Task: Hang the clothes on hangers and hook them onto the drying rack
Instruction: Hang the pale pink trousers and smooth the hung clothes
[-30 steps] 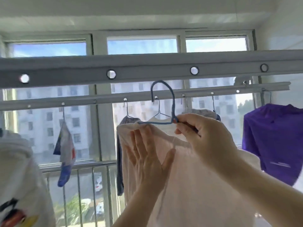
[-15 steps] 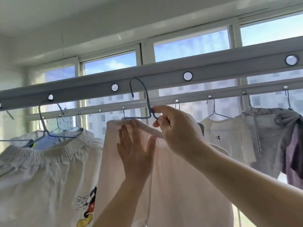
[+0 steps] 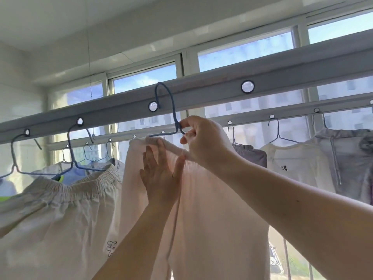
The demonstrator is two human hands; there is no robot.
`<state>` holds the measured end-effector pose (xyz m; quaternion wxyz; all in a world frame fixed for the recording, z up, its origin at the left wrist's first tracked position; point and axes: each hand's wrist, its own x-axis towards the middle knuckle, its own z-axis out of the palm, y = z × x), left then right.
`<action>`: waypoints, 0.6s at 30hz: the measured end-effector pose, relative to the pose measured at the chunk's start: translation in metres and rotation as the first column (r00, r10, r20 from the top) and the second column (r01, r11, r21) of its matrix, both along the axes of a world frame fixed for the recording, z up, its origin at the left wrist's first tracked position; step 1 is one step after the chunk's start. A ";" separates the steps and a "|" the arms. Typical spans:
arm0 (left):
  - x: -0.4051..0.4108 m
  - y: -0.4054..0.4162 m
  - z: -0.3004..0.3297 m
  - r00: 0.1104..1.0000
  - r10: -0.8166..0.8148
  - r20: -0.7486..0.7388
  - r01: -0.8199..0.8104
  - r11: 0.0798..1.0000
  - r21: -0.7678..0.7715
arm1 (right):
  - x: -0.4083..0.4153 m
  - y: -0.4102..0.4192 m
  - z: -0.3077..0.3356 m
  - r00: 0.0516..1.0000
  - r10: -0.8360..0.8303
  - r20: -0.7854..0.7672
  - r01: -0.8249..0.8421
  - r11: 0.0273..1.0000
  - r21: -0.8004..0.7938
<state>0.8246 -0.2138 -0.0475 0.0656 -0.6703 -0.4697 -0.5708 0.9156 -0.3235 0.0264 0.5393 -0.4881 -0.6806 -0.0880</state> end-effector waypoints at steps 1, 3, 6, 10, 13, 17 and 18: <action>-0.002 0.002 -0.002 1.000 -0.014 0.007 0.014 1.000 -0.013 | -0.003 0.002 0.000 1.000 -0.001 0.002 0.001 1.000 -0.009; -0.004 0.005 -0.005 0.999 -0.041 0.021 0.041 0.999 -0.020 | -0.007 0.005 0.002 1.000 0.003 0.006 -0.003 1.000 -0.019; -0.008 0.010 -0.007 0.996 -0.068 0.049 0.068 0.998 -0.001 | -0.012 0.007 0.005 1.000 0.009 0.016 -0.008 0.999 -0.033; -0.010 0.011 -0.002 0.993 -0.093 0.071 0.093 0.996 0.004 | -0.018 0.010 0.009 1.000 -0.015 0.024 0.016 0.999 -0.044; -0.013 0.014 -0.003 0.993 -0.106 0.061 0.108 0.993 -0.037 | -0.020 0.012 0.011 0.999 -0.044 0.029 0.045 0.997 -0.054; -0.014 0.018 -0.011 0.991 -0.127 0.033 0.129 0.988 -0.083 | -0.023 0.017 0.006 0.997 -0.064 0.037 0.066 0.995 -0.070; -0.014 0.018 -0.013 0.992 -0.127 0.024 0.129 0.987 -0.093 | -0.023 0.019 0.006 0.997 -0.068 0.040 0.071 0.995 -0.075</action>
